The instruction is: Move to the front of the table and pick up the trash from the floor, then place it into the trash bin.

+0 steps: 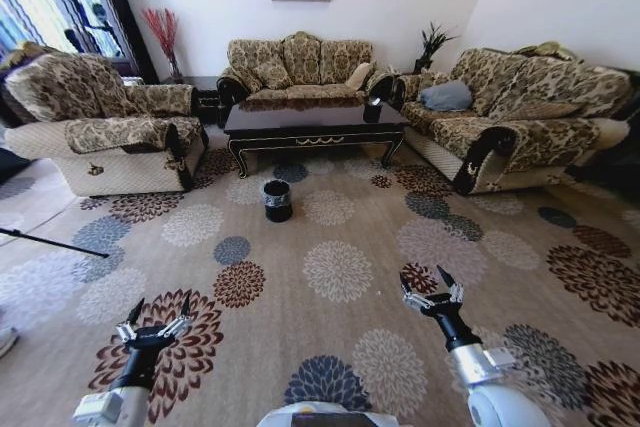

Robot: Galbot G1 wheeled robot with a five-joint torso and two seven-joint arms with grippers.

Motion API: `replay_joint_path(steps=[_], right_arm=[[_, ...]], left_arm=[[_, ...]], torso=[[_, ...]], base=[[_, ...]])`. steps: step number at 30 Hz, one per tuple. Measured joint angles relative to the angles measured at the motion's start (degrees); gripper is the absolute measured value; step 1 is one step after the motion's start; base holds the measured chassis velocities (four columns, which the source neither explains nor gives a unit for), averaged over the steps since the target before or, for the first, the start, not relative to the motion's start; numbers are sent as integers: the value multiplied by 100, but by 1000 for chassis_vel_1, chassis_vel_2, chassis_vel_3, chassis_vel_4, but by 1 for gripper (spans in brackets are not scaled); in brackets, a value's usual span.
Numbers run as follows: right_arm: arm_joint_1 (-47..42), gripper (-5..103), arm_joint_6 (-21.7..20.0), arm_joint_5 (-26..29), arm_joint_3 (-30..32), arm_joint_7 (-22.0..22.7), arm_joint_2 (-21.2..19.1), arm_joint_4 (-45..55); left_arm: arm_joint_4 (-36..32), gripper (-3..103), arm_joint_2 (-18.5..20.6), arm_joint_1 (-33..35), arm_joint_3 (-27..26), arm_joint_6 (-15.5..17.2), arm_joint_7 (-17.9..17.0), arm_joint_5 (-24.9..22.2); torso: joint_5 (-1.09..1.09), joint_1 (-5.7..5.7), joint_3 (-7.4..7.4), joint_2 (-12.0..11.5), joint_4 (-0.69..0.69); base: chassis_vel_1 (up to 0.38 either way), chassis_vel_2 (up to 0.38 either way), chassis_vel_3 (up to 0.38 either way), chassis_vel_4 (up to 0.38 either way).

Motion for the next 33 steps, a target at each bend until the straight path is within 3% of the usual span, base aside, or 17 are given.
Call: replay_joint_path(steps=[33], right_arm=[[0,100,0,0,0,0,0,0]], left_arm=[[0,100,0,0,0,0,0,0]], torso=[[0,396,506,902,0]], base=[[0,0,0,0]])
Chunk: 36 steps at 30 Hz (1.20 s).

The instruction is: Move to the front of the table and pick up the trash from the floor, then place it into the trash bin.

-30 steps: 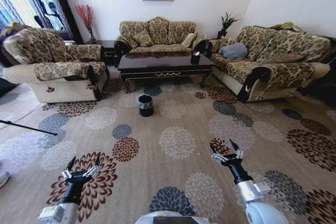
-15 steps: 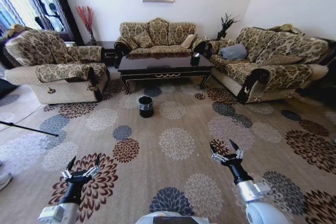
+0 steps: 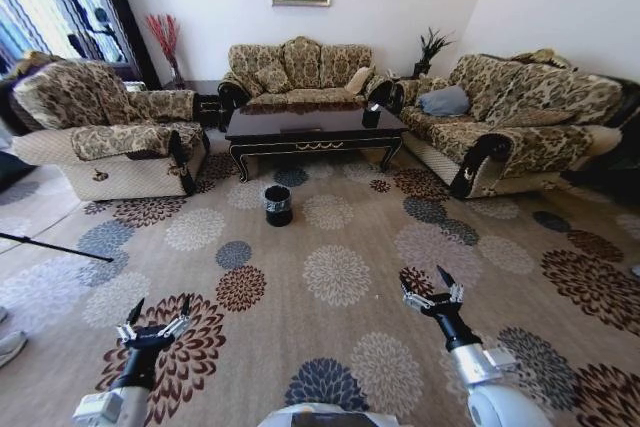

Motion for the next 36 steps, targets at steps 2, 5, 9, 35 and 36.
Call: replay_joint_path(steps=[2,5,9,35,36], right_arm=[[0,100,0,0,0,0,0,0],[0,100,0,0,0,0,0,0],[0,100,0,0,0,0,0,0],[0,100,0,0,0,0,0,0],[0,100,0,0,0,0,0,0]], left_arm=[[0,100,0,0,0,0,0,0],[0,100,0,0,0,0,0,0],[0,100,0,0,0,0,0,0],[0,100,0,0,0,0,0,0],[0,100,0,0,0,0,0,0]], torso=[[0,13,18,30,0],[0,49,63,112,0],[0,99,122,221,0],[0,401,501,901,0],[0,401,501,901,0]], base=[[0,0,0,0],[0,0,0,0],[0,0,0,0],[0,0,0,0],[0,0,0,0]])
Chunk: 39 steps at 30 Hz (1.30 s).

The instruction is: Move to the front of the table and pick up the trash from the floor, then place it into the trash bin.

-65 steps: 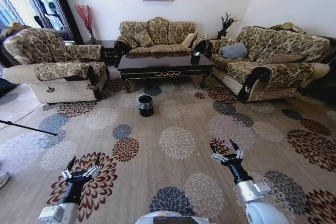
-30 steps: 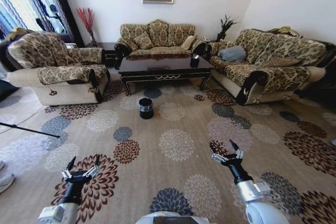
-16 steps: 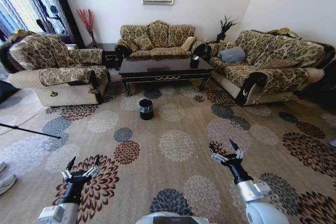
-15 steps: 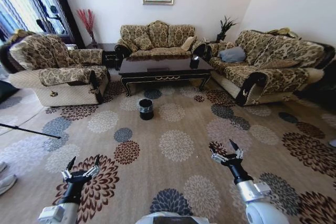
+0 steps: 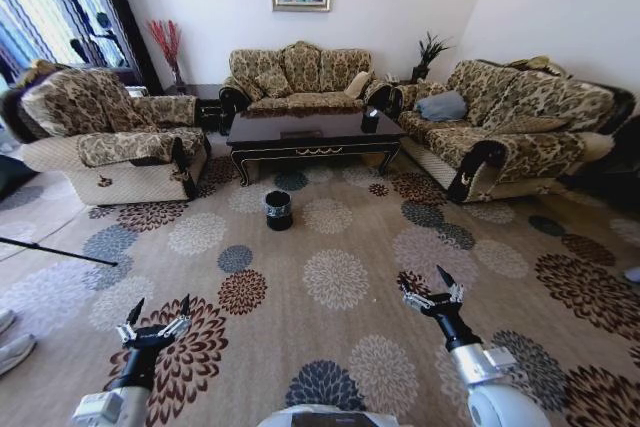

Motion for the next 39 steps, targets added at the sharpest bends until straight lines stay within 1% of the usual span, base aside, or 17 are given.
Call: replay_joint_path(steps=[39], right_arm=[[0,100,0,0,0,0,0,0]], left_arm=[[0,100,0,0,0,0,0,0]], torso=[[0,-28,-34,-63,0]], base=[[0,0,0,0]])
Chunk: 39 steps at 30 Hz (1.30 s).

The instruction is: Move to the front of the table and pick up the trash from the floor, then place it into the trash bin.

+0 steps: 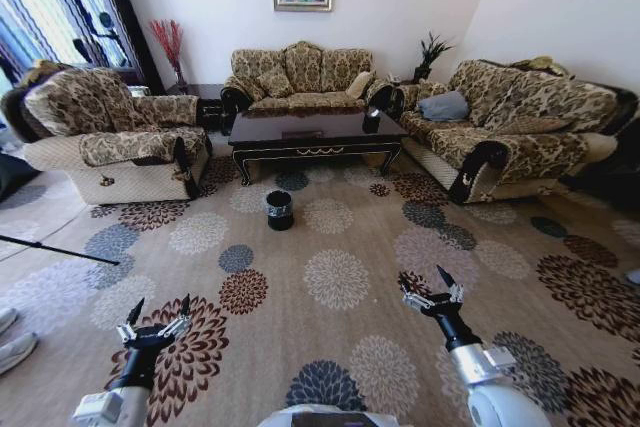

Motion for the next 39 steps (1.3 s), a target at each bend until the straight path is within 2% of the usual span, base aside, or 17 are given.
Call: replay_joint_path(steps=[39], right_arm=[[0,100,0,0,0,0,0,0]], left_arm=[[0,100,0,0,0,0,0,0]], torso=[[0,-7,-8,-14,0]], base=[[0,0,0,0]])
